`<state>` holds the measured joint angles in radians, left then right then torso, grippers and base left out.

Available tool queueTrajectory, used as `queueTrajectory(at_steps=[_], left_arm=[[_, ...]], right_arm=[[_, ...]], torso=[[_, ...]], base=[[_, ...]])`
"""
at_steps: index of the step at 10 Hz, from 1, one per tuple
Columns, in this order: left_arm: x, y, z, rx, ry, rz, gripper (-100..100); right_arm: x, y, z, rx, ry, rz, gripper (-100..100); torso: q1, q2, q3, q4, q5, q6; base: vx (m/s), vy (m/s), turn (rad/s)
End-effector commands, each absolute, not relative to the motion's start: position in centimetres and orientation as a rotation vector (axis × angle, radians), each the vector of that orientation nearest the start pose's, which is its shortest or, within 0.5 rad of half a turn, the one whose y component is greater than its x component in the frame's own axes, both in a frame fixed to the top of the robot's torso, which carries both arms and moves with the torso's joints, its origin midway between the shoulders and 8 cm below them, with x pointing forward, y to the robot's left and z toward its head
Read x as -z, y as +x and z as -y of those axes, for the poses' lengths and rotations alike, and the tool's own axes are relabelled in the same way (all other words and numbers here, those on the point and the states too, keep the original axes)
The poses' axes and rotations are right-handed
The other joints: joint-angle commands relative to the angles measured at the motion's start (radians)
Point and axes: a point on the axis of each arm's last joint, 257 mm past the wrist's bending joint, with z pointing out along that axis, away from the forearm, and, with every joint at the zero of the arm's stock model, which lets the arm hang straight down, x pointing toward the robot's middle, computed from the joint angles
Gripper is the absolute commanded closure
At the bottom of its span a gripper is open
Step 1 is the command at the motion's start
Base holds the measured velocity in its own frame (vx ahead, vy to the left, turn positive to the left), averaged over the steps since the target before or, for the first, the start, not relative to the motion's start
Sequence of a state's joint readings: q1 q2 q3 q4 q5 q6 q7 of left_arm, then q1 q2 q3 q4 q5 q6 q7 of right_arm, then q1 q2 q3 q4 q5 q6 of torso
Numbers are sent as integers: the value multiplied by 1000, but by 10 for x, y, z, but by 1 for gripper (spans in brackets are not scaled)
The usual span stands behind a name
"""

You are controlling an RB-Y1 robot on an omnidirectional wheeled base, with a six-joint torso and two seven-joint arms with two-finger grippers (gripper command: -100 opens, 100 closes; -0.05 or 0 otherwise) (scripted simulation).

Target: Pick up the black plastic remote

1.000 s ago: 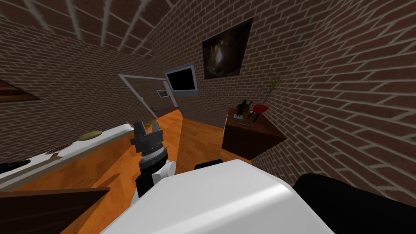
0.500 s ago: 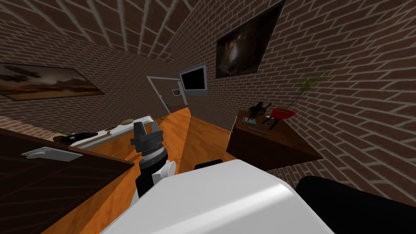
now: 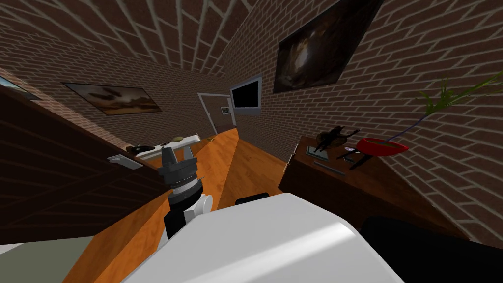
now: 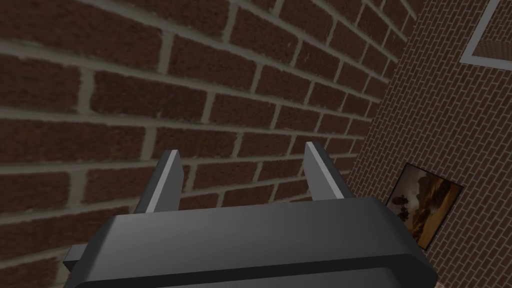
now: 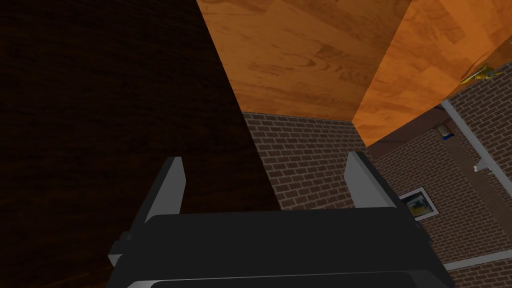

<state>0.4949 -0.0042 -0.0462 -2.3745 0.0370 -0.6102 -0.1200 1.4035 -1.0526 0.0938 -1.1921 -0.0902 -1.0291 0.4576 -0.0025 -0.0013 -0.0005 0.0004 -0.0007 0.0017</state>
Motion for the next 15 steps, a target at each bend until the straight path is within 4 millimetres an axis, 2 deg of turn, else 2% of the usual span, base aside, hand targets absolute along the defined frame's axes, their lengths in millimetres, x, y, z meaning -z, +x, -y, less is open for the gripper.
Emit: queueTrajectory(at_steps=[1, 2, 3, 4, 5, 6, 7, 8, 9, 10, 11, 12, 13, 14, 15], left_arm=[[-85, 303, -263, 1300, -486, -460, 0], [-85, 303, -263, 1300, -486, -460, 0], [-85, 303, -263, 1300, -486, -460, 0], [-85, 303, -263, 1300, -486, -460, 0], [-85, 303, -263, 1300, -486, -460, 0], [-85, 303, -263, 1300, -486, -460, 0], [-85, 303, -263, 1300, -486, -460, 0], [-85, 303, -263, 1300, -486, -460, 0], [-85, 303, -263, 1300, -486, -460, 0], [-85, 303, -263, 1300, -486, -460, 0], [-85, 303, -263, 1300, -486, -460, 0], [-85, 303, -263, 1300, -486, -460, 0], [-85, 303, -263, 1300, -486, -460, 0], [-85, 303, -263, 1300, -486, -460, 0], [-85, 303, -263, 1300, -486, -460, 0]], right_arm=[[328, -149, 530, -277, 442, -2562, -100], [327, -152, 532, -268, 444, -2568, -100], [322, -177, 542, -228, 434, -2639, -100], [322, -178, 543, -225, 434, -2641, -100], [316, -202, 552, -184, 424, -2710, -100], [316, -202, 552, -184, 424, -2710, -100], [310, -224, 561, -146, 413, -2774, -100], [310, -224, 561, -146, 413, -2774, -100], [305, -243, 568, -111, 404, -2833, -100], [305, -243, 568, -111, 404, -2833, -100], [299, -261, 575, -77, 396, -2888, -100], [299, -261, 575, -77, 396, -2888, -100], [295, -278, 580, -46, 390, -2936, -100], [295, -278, 580, -46, 390, -2936, -100], [291, -292, 584, -17, 387, -2979, -100]], torso=[[0, 0, 0, 0, 0, 0], [0, 0, 0, 0, 0, -2], [-1, 0, 0, 0, 0, -1], [-1, -1, 0, 0, 0, -2], [-1, -1, 0, 0, 0, -1], [-2, -1, -1, 0, 0, -1], [-2, -1, -1, 0, 0, -1], [-2, -1, -1, 0, 0, -2], [-2, -1, 0, 0, -1, -1], [-3, -1, -1, 0, 0, -1], [-3, -1, -1, 0, -1, -1], [-4, -1, -1, 0, -1, -1], [-3, -1, 0, 0, -1, 0], [-3, -1, -1, 0, -1, -1], [-3, -1, -1, 0, -1, 0]], base=[[6, -17, 364], [7, -31, 355], [8, -40, 385], [6, -42, 316], [11, -44, 366], [7, -45, 347], [-5, -52, 410], [-6, -54, 346], [0, -68, 379], [0, -64, 316], [-13, -73, 380], [-16, -68, 264], [-7, -69, 364], [-9, -62, 344], [-18, -68, 414]])
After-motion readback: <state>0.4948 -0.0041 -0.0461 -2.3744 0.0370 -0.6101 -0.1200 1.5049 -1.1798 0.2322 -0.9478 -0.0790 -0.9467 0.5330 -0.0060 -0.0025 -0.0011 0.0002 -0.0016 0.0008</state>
